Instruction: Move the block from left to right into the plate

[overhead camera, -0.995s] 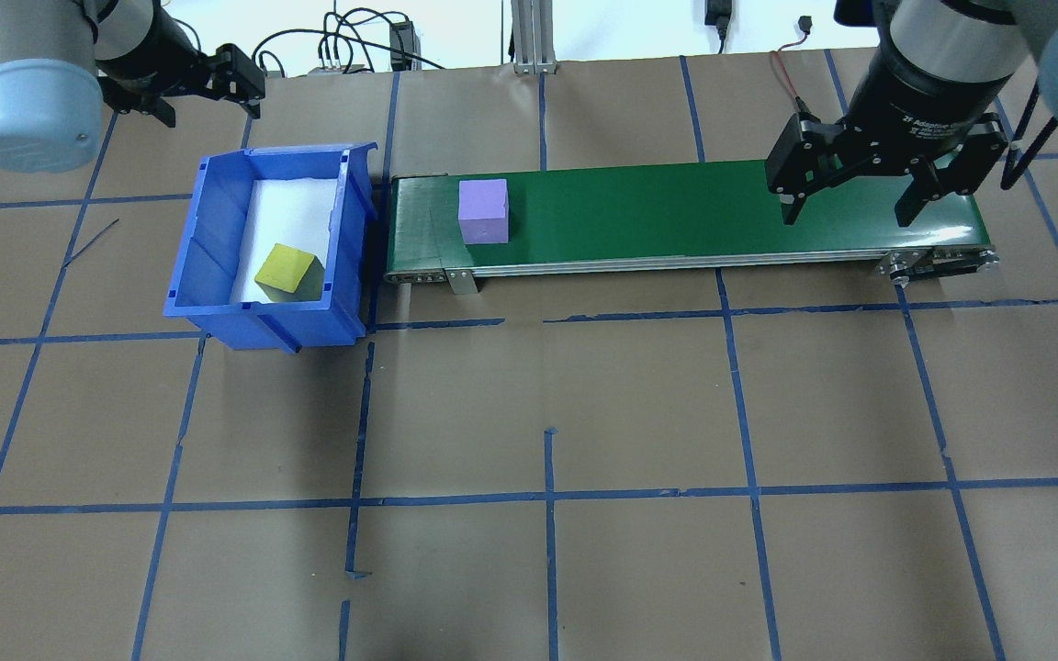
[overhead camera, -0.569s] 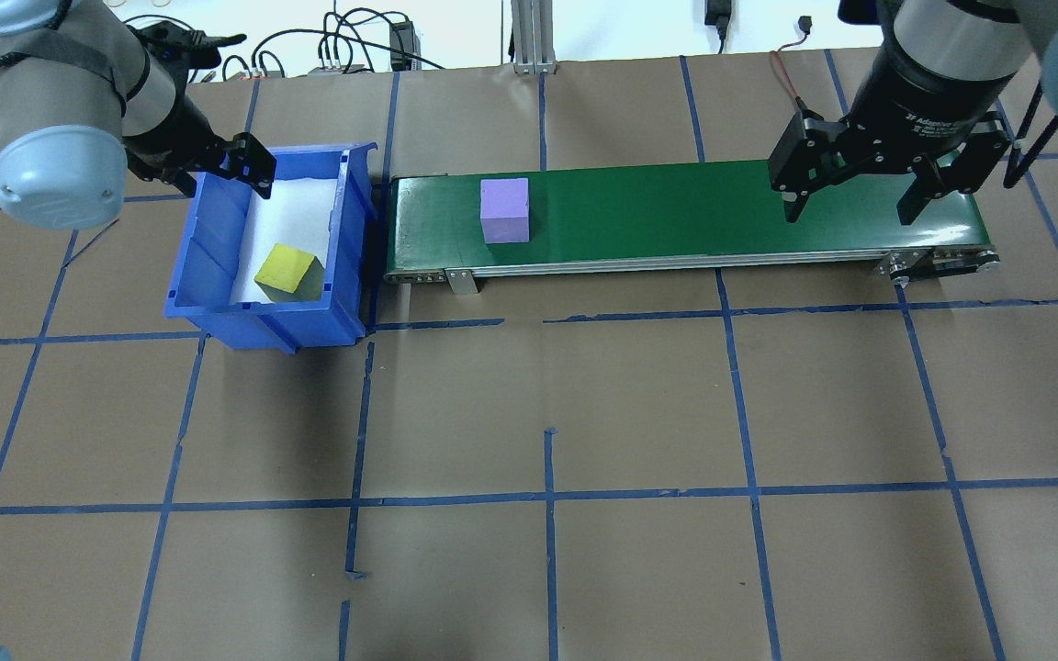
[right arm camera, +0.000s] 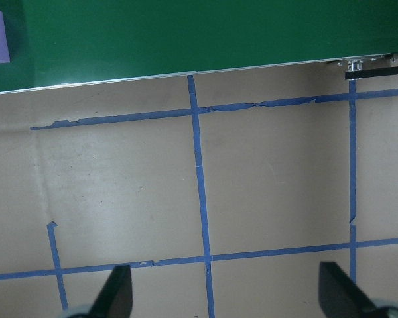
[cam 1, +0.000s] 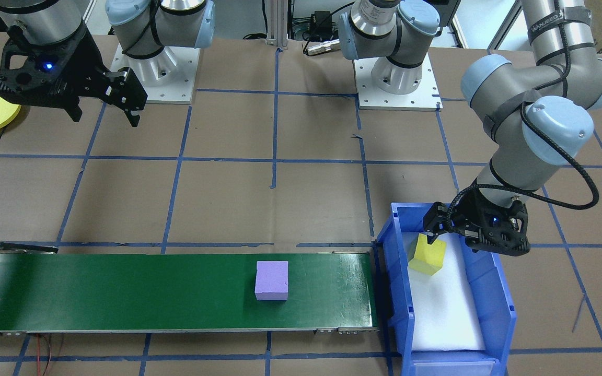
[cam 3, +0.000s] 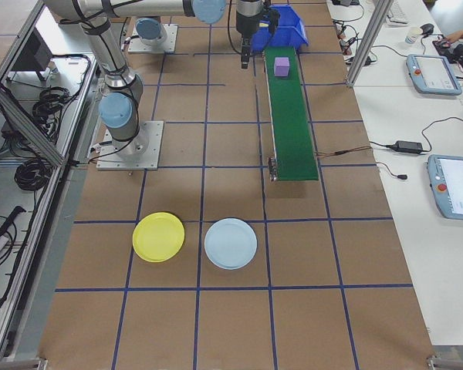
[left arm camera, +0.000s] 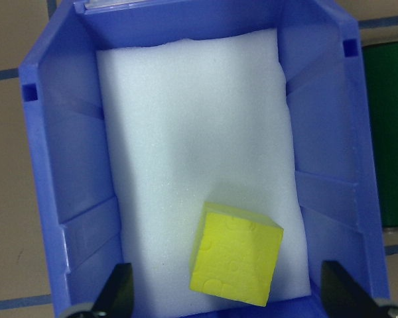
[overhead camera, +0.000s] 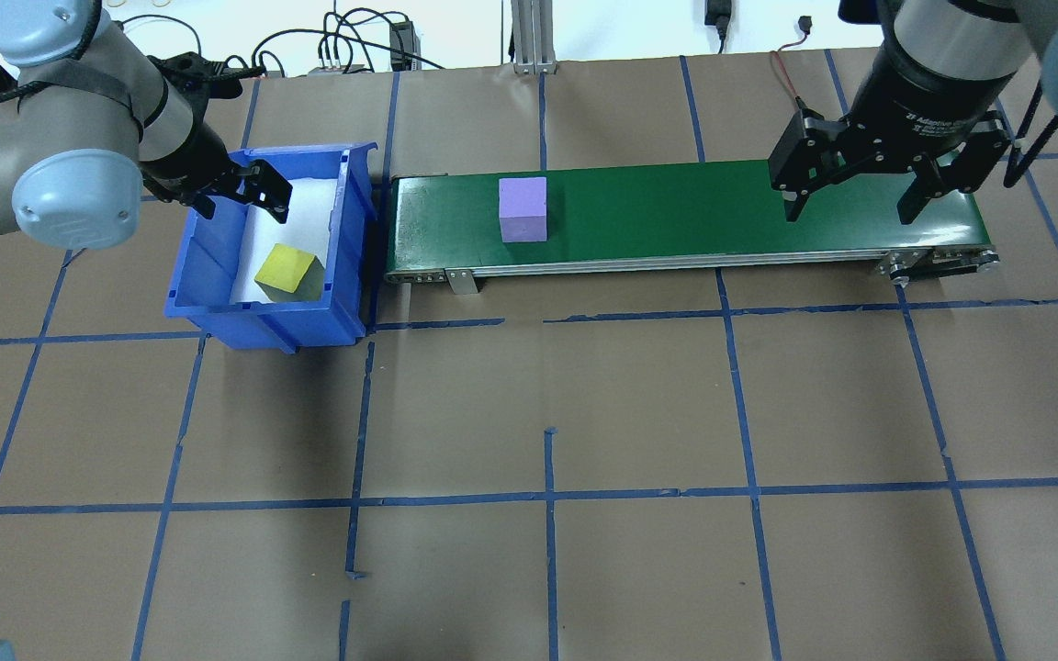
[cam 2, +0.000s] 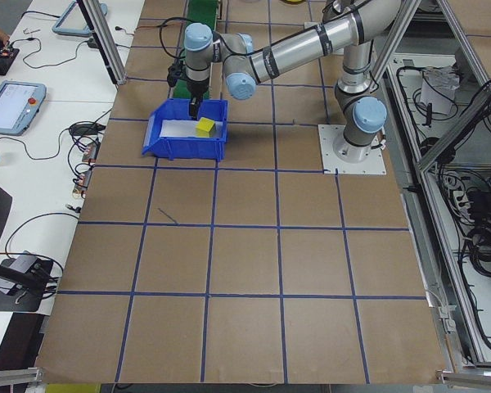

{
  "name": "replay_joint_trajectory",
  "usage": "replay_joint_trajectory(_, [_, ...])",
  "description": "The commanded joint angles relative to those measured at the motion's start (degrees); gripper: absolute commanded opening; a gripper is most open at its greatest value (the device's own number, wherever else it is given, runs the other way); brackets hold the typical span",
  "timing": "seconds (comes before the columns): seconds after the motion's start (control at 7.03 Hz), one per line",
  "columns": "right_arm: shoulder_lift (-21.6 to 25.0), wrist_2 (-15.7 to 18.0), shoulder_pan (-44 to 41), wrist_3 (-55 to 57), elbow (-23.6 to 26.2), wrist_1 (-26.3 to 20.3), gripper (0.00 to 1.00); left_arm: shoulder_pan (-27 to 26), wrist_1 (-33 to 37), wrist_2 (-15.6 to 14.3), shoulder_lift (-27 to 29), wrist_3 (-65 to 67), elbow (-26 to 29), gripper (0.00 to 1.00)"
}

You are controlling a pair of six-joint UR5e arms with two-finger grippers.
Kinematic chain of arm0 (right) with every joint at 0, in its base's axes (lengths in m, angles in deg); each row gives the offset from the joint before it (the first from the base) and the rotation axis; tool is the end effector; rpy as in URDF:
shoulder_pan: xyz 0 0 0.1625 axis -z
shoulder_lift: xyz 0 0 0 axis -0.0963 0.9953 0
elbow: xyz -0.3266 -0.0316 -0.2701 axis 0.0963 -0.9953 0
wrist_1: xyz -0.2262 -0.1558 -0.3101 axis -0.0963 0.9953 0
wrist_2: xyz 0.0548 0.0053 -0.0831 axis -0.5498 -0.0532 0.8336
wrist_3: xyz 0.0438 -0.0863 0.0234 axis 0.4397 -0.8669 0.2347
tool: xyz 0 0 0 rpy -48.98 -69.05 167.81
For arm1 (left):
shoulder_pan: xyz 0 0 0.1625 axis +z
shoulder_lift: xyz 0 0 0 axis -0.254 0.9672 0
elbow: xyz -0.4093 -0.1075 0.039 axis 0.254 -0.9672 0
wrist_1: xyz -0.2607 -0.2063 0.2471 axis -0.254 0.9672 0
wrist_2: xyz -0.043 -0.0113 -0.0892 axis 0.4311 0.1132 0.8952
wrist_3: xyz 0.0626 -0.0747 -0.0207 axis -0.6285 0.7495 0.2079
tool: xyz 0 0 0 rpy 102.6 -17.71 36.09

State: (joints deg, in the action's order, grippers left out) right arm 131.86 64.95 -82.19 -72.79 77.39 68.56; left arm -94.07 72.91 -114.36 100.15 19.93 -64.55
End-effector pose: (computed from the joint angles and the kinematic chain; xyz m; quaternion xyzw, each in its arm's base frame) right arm 0.1141 -0.4778 0.5019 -0.0406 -0.9992 -0.0043 0.0008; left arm -0.0295 -0.5970 0.3255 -0.0999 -0.9932 0.0579 0.0143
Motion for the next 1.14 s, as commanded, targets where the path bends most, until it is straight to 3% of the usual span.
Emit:
replay_joint_trajectory(0.0, [-0.03,0.0,0.0,0.0,0.0,0.09,1.0,0.08,-0.2,-0.54,1.45,-2.74,-0.53,0.74])
replay_joint_trajectory(1.0, [-0.03,-0.09,0.0,0.0,0.0,0.18,1.0,-0.01,0.33,0.07,4.35,-2.65,-1.23,0.81])
